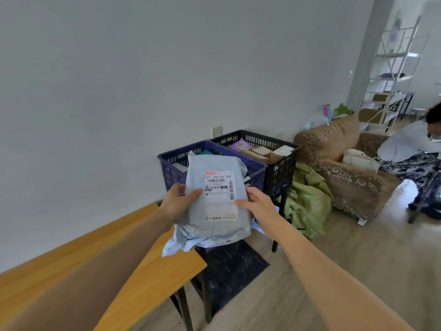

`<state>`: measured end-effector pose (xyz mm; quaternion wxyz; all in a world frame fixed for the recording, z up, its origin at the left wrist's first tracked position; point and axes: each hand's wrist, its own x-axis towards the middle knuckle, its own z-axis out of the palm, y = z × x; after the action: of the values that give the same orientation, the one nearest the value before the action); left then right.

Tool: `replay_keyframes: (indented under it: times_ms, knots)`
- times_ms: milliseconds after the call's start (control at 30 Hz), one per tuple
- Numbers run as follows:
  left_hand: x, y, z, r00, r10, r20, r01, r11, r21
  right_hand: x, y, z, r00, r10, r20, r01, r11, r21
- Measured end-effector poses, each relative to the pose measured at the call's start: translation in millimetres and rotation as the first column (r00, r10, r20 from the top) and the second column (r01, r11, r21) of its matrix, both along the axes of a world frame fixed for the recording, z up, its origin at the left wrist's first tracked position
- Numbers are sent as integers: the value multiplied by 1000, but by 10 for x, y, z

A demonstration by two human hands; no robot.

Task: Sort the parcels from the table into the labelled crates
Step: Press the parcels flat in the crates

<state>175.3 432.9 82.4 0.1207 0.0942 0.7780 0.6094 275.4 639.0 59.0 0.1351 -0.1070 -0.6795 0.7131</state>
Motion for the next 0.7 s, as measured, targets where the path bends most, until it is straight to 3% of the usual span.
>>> replay_keyframes:
  times_ms: [433,700]
  knots:
    - [-1099,1050,457,993,-36,-111,47,994,101,-1014,993,377,994,32,-106,-29,999,33]
    - [-2024,1519,423,997,30,-73,-18,987,162,-2124,1559,478,993,111,-43,-107,991,86]
